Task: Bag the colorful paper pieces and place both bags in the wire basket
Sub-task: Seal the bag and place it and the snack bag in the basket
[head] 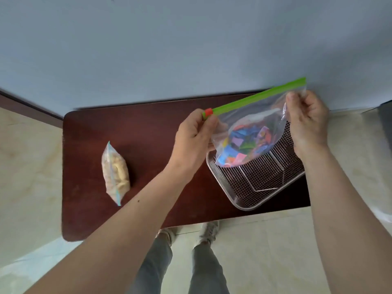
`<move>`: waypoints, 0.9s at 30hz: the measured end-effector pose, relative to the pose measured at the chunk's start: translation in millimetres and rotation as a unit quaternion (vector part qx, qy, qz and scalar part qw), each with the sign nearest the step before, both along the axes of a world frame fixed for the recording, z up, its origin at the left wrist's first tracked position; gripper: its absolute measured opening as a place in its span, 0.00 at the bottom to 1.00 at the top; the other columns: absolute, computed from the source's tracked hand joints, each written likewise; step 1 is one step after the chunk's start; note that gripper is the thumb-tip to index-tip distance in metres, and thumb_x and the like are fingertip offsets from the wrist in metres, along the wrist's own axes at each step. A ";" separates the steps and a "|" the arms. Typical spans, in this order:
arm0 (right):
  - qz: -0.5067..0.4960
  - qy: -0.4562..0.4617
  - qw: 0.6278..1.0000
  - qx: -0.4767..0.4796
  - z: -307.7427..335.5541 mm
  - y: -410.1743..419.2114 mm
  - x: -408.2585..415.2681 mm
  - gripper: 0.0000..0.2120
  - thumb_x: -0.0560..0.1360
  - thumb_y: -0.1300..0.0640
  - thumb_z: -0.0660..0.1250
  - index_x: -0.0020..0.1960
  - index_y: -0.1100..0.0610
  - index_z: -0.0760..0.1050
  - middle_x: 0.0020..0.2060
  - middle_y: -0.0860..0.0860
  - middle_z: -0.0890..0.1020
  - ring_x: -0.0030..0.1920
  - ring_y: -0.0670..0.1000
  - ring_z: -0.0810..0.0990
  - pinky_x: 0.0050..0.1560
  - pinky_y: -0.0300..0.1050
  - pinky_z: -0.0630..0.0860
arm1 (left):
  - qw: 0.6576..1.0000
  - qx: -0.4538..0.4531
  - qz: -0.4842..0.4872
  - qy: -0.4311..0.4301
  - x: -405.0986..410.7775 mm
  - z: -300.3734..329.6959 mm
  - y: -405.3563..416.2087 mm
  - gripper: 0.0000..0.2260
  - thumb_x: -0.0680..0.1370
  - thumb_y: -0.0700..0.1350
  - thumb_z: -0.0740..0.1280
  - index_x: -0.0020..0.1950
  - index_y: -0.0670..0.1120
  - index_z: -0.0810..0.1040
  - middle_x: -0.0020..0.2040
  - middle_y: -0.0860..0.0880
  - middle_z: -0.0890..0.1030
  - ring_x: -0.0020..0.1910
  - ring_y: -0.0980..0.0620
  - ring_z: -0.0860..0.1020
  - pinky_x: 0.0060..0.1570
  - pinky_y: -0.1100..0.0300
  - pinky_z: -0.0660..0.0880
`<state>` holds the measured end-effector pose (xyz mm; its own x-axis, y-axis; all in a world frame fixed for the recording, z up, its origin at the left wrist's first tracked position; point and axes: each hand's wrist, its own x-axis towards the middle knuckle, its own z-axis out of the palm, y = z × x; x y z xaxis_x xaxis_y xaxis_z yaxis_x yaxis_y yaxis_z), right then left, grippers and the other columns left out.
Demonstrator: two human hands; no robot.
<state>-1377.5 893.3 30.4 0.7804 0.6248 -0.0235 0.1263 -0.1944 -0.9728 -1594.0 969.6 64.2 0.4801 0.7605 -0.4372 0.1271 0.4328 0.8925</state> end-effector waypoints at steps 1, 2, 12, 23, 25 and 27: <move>0.004 0.004 1.000 -0.012 -5.0 -6.0 6.9 0.09 0.79 0.54 0.65 0.39 0.50 0.73 0.28 0.38 0.78 0.32 0.38 0.71 0.37 0.35 0.69 | 1.000 -0.002 0.008 0.011 6.9 -6.6 -8.9 0.08 0.83 0.41 0.60 0.45 0.41 0.72 0.49 0.36 0.82 0.48 0.42 0.83 0.44 0.54 0.83; 0.013 0.008 1.000 -0.022 -10.3 -11.9 13.5 0.09 0.79 0.54 0.64 0.40 0.49 0.73 0.28 0.39 0.77 0.32 0.39 0.71 0.37 0.35 0.69 | 1.000 -0.003 0.015 0.026 13.9 -13.6 -19.0 0.08 0.82 0.42 0.60 0.45 0.40 0.72 0.50 0.35 0.82 0.49 0.40 0.83 0.45 0.52 0.83; 0.092 0.068 0.990 -0.077 -55.7 -34.7 36.6 0.08 0.79 0.45 0.63 0.43 0.44 0.75 0.45 0.55 0.80 0.50 0.55 0.82 0.55 0.59 0.78 | 0.989 0.045 0.050 0.132 32.6 -68.3 -53.9 0.11 0.77 0.54 0.62 0.44 0.47 0.71 0.49 0.35 0.81 0.49 0.35 0.80 0.52 0.32 0.76; 0.089 0.131 0.987 -0.040 -52.9 -0.7 20.0 0.08 0.81 0.53 0.60 0.44 0.47 0.72 0.42 0.46 0.81 0.53 0.56 0.82 0.59 0.60 0.77 | 0.990 0.051 0.104 0.084 34.6 -64.7 -19.6 0.06 0.83 0.41 0.60 0.47 0.43 0.70 0.49 0.36 0.82 0.49 0.38 0.82 0.49 0.45 0.80; 0.087 0.129 0.987 -0.036 -56.7 3.2 19.2 0.08 0.81 0.52 0.60 0.44 0.46 0.72 0.43 0.49 0.82 0.54 0.58 0.83 0.58 0.61 0.77 | 0.990 0.055 0.102 0.082 32.6 -65.6 -13.1 0.06 0.83 0.41 0.60 0.46 0.44 0.70 0.49 0.39 0.83 0.49 0.40 0.83 0.49 0.46 0.81; 0.088 0.121 0.988 -0.031 -59.6 4.6 19.6 0.08 0.81 0.51 0.60 0.44 0.44 0.73 0.45 0.51 0.82 0.55 0.60 0.82 0.58 0.61 0.77 | 0.990 0.056 0.104 0.073 31.8 -67.2 -8.7 0.07 0.83 0.41 0.60 0.44 0.45 0.70 0.46 0.43 0.83 0.47 0.43 0.83 0.49 0.48 0.81</move>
